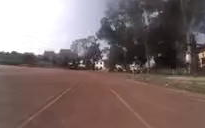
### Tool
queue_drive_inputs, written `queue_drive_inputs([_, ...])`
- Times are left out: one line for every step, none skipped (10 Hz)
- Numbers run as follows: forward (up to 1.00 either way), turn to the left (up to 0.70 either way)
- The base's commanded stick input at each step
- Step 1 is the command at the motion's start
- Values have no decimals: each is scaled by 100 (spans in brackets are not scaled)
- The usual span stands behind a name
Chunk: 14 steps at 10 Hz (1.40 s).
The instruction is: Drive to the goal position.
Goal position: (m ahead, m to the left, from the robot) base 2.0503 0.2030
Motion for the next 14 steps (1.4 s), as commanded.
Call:
queue_drive_inputs([70, 0])
queue_drive_inputs([70, 0])
queue_drive_inputs([70, 0])
queue_drive_inputs([70, 0])
queue_drive_inputs([70, 0])
queue_drive_inputs([70, 0])
queue_drive_inputs([70, 0])
queue_drive_inputs([70, 0])
queue_drive_inputs([70, 0])
queue_drive_inputs([70, 0])
queue_drive_inputs([70, 0])
queue_drive_inputs([70, 0])
queue_drive_inputs([70, 0])
queue_drive_inputs([70, 0])
